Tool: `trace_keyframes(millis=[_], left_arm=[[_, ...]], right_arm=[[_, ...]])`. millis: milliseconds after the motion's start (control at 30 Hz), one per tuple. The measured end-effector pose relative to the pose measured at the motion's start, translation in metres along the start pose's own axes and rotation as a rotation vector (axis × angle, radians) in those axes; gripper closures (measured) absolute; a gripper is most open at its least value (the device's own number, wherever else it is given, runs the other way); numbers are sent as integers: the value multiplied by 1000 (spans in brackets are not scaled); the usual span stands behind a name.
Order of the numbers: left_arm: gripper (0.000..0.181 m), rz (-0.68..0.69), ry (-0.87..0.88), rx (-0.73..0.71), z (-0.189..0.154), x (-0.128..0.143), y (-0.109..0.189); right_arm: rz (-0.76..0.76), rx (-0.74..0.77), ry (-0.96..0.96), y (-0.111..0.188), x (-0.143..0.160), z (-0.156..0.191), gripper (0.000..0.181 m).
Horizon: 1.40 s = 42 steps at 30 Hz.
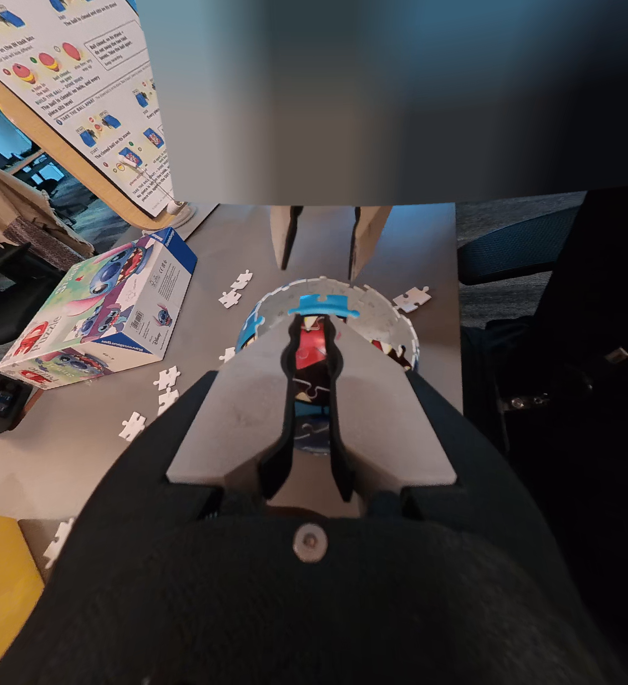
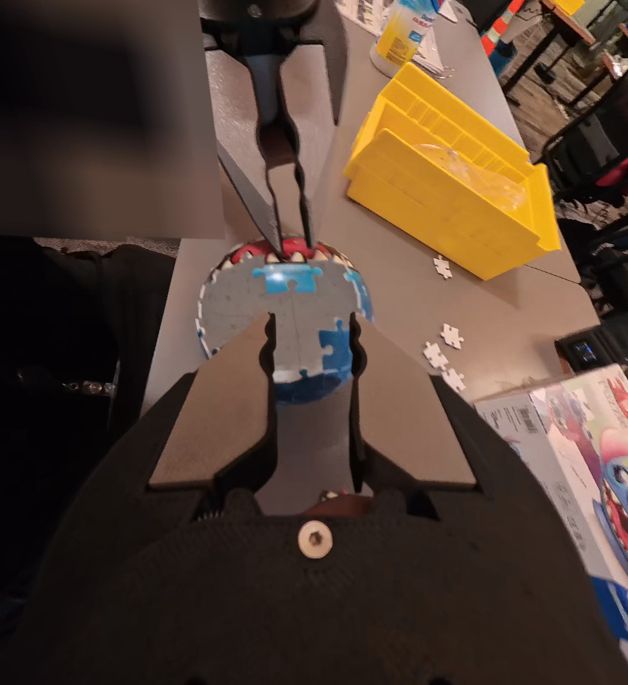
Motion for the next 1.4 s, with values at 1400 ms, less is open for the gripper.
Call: trace_keyframes(millis=[1400], left_arm=[[151,101,-444,-161,35,-80,-51]], right_arm=[[-398,-679,-750,31,47,-86,155]])
Point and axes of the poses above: each gripper's, where its closed fingertips meet, y back along the fingers, x out of its underside, z = x × y across the jaws, the point moved 10 cm from there along y, back along the fingers, and after that the axes turned 9 degrees about z, right-handed, at the moved point
